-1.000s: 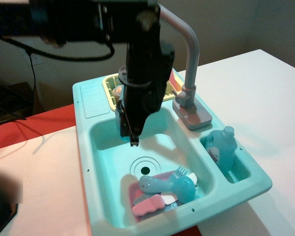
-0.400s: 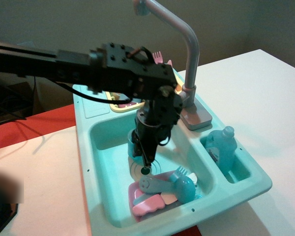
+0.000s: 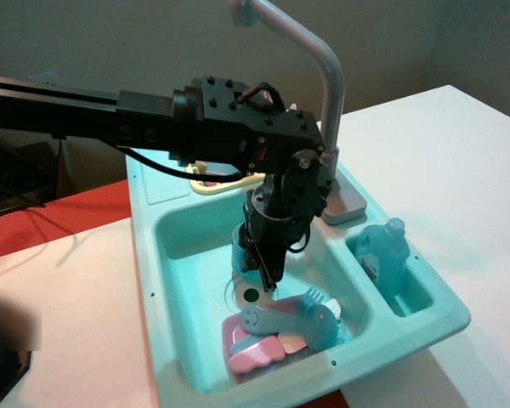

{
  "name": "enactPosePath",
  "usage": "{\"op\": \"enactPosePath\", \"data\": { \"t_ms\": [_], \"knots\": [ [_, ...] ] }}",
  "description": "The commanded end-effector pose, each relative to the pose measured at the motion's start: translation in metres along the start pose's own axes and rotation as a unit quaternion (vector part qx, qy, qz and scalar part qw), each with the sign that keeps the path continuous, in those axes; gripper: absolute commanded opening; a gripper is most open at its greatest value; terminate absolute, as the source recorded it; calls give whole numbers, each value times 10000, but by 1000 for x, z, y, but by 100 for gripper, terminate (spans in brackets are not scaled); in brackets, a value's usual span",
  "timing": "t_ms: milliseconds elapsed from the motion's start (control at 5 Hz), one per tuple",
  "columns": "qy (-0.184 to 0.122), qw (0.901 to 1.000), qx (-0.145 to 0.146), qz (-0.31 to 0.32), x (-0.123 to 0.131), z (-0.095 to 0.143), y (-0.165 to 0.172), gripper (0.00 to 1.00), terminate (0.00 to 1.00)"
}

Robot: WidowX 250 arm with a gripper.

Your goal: Put cup from counter to sink

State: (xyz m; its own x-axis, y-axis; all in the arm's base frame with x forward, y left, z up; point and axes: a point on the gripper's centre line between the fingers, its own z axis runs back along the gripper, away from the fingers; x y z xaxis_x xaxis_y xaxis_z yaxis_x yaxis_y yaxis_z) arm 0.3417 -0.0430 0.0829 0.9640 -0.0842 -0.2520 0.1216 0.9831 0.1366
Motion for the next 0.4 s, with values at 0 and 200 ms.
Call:
{"op": "enactPosePath", "data": {
  "t_ms": [0,200],
  "knots": [
    [-141,9994,28,301,-11,26,19,100,0],
    [-87,9993,20,369,-23,31,30,100,100]
  ]
}}
